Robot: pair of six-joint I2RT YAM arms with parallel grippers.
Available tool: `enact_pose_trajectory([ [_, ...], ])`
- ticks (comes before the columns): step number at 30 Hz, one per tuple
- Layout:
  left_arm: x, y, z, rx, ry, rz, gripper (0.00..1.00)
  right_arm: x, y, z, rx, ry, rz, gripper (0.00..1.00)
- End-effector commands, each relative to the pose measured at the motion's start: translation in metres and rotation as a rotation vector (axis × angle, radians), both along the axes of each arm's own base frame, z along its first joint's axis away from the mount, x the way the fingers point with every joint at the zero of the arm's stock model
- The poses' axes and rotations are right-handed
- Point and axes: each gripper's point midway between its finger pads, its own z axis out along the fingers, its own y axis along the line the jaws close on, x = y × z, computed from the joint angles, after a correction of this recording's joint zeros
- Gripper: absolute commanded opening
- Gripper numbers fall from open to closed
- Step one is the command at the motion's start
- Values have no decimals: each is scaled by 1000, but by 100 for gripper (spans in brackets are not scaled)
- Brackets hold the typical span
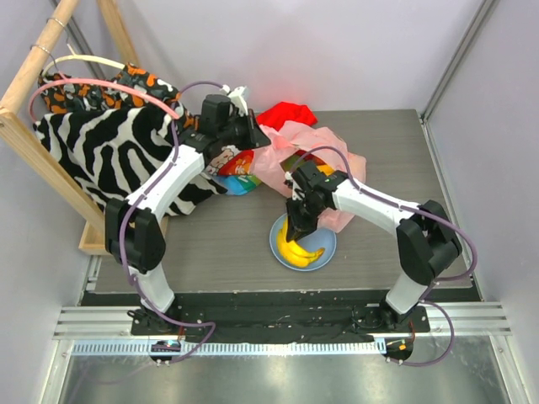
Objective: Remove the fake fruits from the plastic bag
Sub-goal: Place the fake fruit on the plate.
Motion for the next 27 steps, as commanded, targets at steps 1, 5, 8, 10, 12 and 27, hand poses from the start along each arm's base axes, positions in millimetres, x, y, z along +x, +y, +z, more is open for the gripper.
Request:
enact_pose_trajectory([
  [1, -1, 6, 35, -52, -86, 20, 0, 0, 25, 5, 123, 44, 27, 19],
  [5, -2, 4, 35, -56, -86, 13, 0, -1, 36, 20, 206, 58, 64, 40],
  [8, -3, 2, 36, -64, -82, 9, 0, 2, 35, 34, 209, 32, 92, 57],
  [10, -4, 2, 36, -63, -78, 6, 0, 1, 30, 42, 188, 6, 136, 67],
  [12, -5, 3, 37, -64, -77, 8, 0, 10, 27, 67, 209, -82, 179, 68],
  [27, -44, 8, 34, -34, -64, -95, 0, 121, -70, 115, 96, -468, 163, 43],
])
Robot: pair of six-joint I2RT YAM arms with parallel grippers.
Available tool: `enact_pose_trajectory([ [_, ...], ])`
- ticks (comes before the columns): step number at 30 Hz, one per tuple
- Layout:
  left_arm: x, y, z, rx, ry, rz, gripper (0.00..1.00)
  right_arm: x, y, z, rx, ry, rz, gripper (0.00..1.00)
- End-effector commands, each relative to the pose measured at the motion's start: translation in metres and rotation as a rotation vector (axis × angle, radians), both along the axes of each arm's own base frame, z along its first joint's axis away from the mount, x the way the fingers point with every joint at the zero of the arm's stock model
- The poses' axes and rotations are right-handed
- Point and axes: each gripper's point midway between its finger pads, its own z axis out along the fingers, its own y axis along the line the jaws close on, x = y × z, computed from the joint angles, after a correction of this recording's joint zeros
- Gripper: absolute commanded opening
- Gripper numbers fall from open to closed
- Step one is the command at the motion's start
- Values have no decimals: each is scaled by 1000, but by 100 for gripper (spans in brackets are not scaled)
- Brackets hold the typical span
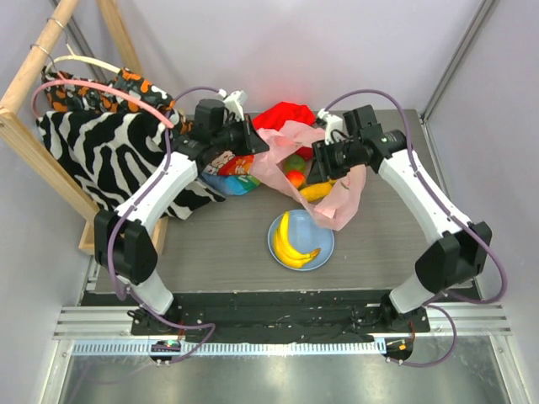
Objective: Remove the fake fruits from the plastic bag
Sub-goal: Place the fake fruit on the plate, then take out the fake fruit from the plastic bag.
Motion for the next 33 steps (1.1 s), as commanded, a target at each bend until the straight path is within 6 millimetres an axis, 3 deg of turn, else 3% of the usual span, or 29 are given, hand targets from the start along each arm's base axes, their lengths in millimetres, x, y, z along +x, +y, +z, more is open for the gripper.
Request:
enact_pose_trajectory([
  [1, -18, 3, 21, -8, -68, -70, 0, 44, -33, -51, -187, -61, 32, 43],
  [5, -25, 1, 13, 30, -76, -138, 0, 78, -57, -74, -340, -158, 99, 47],
  [10, -30, 2, 8, 113, -140, -182, 0, 132, -81, -90, -365, -228, 2, 55],
  [11, -29, 2, 7, 129, -153, -179, 0, 140, -84, -102, -374, -212, -15, 56],
  [18, -35, -16, -14, 164, -126, -244, 0, 178, -74, -125, -358, -226, -51, 64],
  [24, -32, -30, -19, 168, -125, -258, 0, 190, -57, -144, -388, -279, 15, 60],
  [25, -31, -31, -19, 169, -127, -257, 0, 193, -57, -142, -392, -297, 6, 56],
  [26, -30, -31, -17, 167, -132, -255, 0, 198, -55, -140, -391, -324, -6, 39],
  [28, -27, -31, -15, 170, -136, -248, 0, 201, -58, -132, -405, -353, -29, 23],
  [30, -26, -30, -14, 176, -141, -241, 0, 201, -56, -114, -390, -389, -34, 14],
  [31, -24, -29, -14, 181, -144, -232, 0, 197, -53, -88, -353, -437, -24, 12],
  [33, -24, -28, -14, 185, -143, -225, 0, 182, -47, -58, -300, -482, 19, 9],
])
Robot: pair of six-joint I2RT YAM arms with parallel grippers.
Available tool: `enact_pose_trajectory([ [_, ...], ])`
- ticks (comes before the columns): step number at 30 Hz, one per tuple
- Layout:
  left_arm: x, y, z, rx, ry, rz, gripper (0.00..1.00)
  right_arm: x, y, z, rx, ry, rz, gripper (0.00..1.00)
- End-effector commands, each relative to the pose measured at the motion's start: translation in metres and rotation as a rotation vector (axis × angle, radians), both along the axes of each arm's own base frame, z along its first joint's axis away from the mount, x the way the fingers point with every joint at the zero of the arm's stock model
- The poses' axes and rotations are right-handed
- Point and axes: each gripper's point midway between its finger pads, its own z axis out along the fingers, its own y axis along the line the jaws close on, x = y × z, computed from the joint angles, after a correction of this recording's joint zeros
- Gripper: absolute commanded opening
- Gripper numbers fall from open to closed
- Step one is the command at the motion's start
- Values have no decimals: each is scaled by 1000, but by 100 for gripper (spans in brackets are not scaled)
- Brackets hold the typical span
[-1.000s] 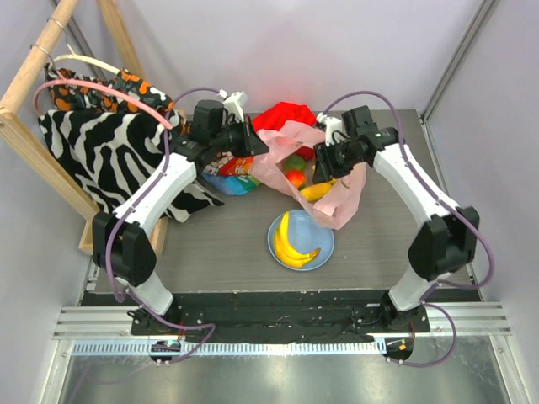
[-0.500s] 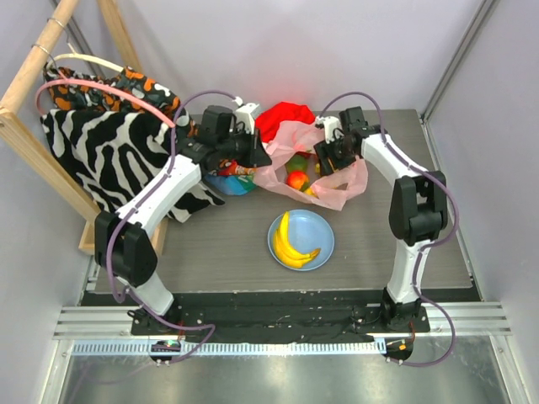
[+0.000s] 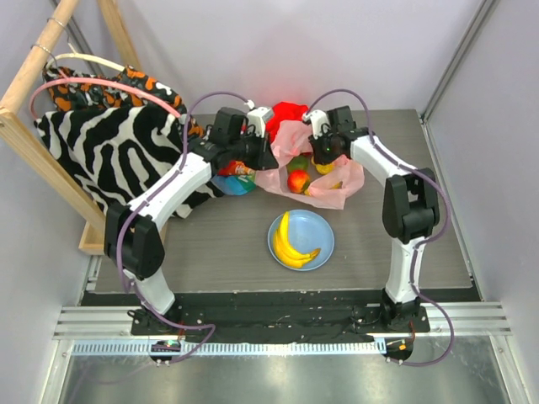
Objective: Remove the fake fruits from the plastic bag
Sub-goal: Take out the fake fruit from the plastic bag, then place the fake fruit on the plate.
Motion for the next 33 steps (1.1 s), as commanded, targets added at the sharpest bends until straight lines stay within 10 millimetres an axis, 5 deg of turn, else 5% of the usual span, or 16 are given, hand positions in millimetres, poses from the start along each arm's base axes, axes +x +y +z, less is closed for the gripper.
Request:
enact_pose_trajectory([
  [1, 10, 1, 25, -12, -78, 24, 0, -15, 14, 99, 110, -182, 99, 8],
  [2, 11, 1, 26, -16, -80, 29, 0, -36, 20, 128, 158, -193, 151, 7],
  [5, 15, 0, 33, -34, -89, 43, 0, -86, 29, 173, 259, -173, 249, 5],
  [7, 18, 0, 38, -36, -103, 51, 0, -115, 35, 185, 312, -134, 299, 4],
  [8, 24, 1, 43, -38, -118, 64, 0, -151, 36, 201, 365, -97, 342, 4],
  [13, 33, 5, 46, -27, -138, 69, 0, -245, 56, 213, 526, 42, 589, 6],
  [18, 32, 5, 50, -28, -157, 50, 0, -312, 69, 171, 456, 30, 817, 9],
  [23, 27, 11, 43, 2, -160, 47, 0, -341, 85, 145, 467, -54, 1006, 8],
  [33, 15, 21, 17, 68, -133, 33, 0, -342, 84, 90, 296, -206, 1290, 8],
])
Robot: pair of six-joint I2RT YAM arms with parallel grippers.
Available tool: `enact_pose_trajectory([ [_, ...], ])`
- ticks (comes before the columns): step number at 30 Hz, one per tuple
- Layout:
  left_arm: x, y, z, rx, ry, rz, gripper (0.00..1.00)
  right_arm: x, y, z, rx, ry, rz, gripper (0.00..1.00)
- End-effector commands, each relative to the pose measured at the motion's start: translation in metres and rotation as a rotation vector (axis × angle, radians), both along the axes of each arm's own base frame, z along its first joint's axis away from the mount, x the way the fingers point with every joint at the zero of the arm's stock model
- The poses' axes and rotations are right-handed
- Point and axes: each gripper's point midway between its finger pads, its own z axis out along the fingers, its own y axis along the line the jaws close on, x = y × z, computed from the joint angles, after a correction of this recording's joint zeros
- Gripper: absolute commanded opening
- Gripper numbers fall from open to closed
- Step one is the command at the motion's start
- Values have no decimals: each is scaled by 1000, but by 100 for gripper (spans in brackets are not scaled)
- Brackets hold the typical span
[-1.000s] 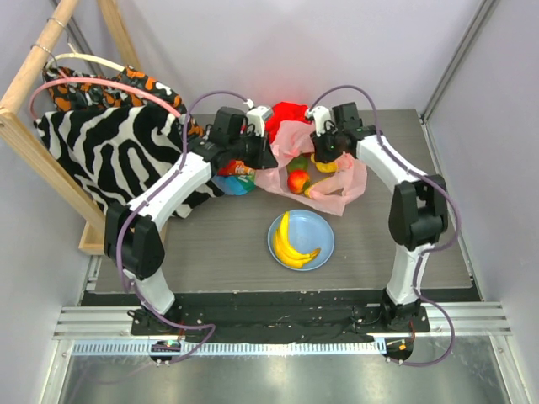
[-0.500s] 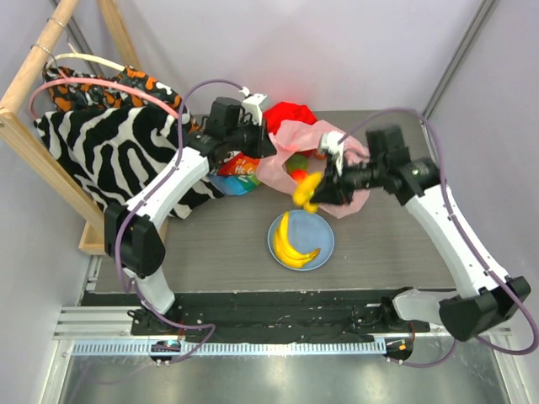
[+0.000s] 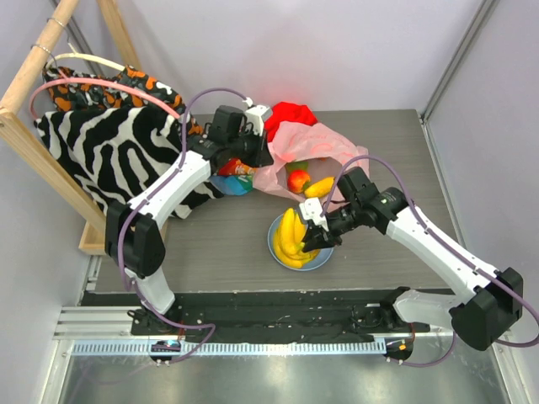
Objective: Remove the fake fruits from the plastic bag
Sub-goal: Place the fake fruit on the plate.
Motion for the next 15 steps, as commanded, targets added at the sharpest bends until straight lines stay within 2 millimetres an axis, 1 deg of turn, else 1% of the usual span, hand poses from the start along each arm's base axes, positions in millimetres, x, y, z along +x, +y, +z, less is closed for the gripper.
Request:
enact_pose_trajectory([
  [1, -5, 8, 15, 14, -59, -6, 0, 5, 3, -10, 39, -176, 148, 8],
  [5, -7, 10, 13, 30, -61, -13, 0, 12, -6, -34, -3, -216, 169, 8],
  [6, -7, 10, 13, 31, -60, -13, 0, 18, -10, -40, -27, -225, 163, 8],
  [8, -7, 9, 13, 29, -58, -15, 0, 21, -19, -48, -71, -233, 177, 8],
  [9, -7, 9, 13, 25, -56, -14, 0, 26, -23, -50, -88, -251, 175, 9],
  [10, -6, 7, 17, 15, -63, -17, 0, 32, -28, -58, -133, -240, 162, 9],
  [12, -5, 4, 20, -6, -57, -16, 0, 41, -32, -57, -162, -243, 151, 8],
  [13, -5, 2, 22, -18, -57, -16, 0, 42, -40, -61, -208, -222, 150, 8],
  [14, -5, 0, 25, -29, -55, -16, 0, 48, -41, -57, -230, -244, 152, 8],
  [15, -5, -2, 26, -42, -48, -16, 0, 50, -45, -56, -254, -257, 162, 8],
])
